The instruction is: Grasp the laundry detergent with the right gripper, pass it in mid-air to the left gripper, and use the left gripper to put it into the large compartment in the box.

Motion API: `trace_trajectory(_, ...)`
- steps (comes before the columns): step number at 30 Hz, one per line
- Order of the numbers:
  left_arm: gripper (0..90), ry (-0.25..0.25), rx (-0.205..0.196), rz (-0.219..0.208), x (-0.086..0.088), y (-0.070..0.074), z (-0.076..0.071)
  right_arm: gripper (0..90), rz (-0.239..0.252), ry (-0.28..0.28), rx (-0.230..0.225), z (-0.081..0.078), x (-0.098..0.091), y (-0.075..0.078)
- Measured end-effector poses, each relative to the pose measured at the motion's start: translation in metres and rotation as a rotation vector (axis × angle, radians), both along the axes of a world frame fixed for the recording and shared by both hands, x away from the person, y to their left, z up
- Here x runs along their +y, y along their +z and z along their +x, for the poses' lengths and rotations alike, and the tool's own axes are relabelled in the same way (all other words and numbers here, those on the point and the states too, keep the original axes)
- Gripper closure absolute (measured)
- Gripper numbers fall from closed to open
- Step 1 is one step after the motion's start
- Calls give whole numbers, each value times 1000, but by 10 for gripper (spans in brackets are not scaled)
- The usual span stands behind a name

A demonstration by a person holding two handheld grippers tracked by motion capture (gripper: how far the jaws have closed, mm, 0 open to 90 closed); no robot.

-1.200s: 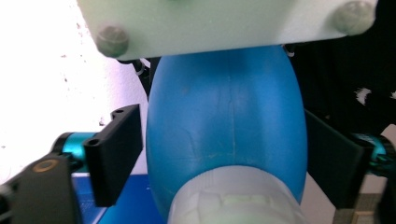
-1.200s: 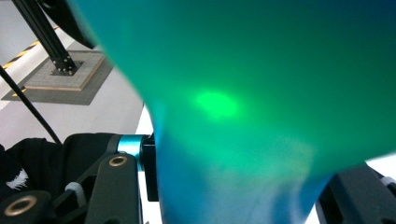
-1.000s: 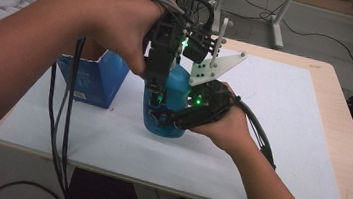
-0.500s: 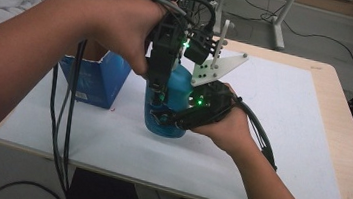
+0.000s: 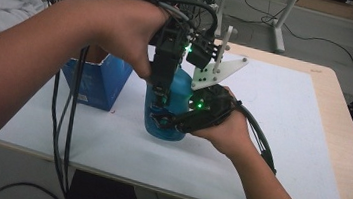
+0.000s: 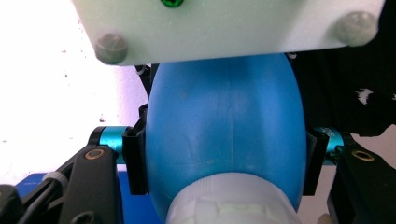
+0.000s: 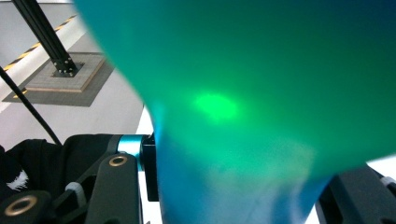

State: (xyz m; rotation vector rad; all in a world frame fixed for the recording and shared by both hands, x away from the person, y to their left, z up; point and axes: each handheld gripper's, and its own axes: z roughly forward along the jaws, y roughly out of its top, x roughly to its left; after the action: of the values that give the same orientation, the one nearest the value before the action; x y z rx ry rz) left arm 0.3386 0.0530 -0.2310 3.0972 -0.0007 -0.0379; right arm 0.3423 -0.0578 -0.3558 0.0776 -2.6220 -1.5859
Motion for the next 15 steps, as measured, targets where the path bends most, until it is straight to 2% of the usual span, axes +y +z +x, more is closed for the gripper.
trace_trajectory(7,382,2,10,0,-1,1,1,432,3,11,1,0,-1,0)
trace_trajectory(9,382,-1,9,-2,-1,2,1,365,11,14,17,1,-3,0)
trace_trajectory(13,382,9,7,5,0,2,2,240,-6,-6,34,2,-14,-2)
trace_trajectory(15,381,11,2,11,2,2,4,227,-25,-9,41,2,-20,-3)
